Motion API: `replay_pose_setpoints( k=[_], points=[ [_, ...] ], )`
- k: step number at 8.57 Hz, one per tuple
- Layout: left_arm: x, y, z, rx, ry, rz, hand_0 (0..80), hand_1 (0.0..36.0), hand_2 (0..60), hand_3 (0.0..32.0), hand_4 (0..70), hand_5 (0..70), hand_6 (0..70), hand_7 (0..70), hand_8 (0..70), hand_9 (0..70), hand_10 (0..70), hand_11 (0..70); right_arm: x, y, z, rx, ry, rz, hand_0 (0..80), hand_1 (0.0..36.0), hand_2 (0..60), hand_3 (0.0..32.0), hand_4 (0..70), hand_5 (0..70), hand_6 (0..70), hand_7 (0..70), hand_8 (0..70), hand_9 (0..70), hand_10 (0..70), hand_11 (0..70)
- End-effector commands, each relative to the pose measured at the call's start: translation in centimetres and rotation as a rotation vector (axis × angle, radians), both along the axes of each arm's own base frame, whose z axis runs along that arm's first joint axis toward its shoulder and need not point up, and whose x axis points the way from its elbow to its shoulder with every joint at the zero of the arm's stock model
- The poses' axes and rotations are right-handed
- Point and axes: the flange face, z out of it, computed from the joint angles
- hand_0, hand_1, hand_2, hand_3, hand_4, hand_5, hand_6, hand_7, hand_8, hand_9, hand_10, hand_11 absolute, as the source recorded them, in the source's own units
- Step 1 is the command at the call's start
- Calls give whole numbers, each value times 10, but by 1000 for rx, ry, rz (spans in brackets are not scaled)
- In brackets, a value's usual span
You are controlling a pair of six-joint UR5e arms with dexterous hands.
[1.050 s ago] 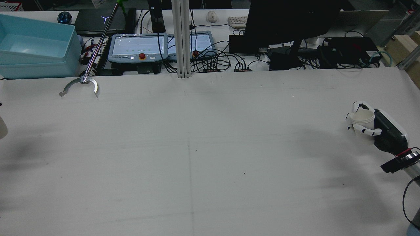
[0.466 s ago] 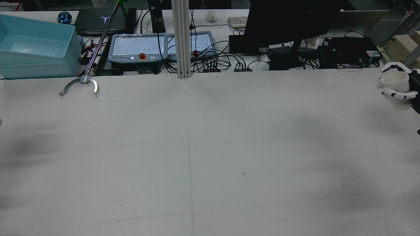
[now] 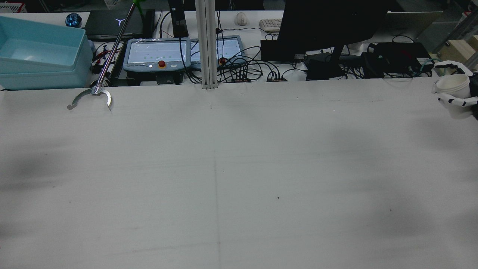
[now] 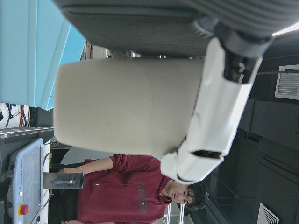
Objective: Pour water
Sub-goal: 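Lift the white cup with the right hand and raise it high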
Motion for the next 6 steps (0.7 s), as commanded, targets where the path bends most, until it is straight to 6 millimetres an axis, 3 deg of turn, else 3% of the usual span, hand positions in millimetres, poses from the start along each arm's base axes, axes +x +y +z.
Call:
replay_pose_setpoints(
  k=[1,4,6],
  points=[
    [-15,-5,-3,11,-12,11,800,360,600,0,160,251,203,424,131,218,131,240,35,11,-134,113,281,52,599,360,600,0,0,49,545,676,361,485,525,700],
    [-13,-5,-2,9,-15,21,800,360,600,0,160,252,203,423,131,219,135,245,38,30,-179,187,462,121,555,360,600,0,0,33,500,584,345,463,546,700],
    [-12,-5,6,8,-16,24,800,360,600,0,163,257,209,427,134,222,135,245,32,30,-189,201,473,145,566,360,600,0,0,27,472,558,325,441,533,700]
  ],
)
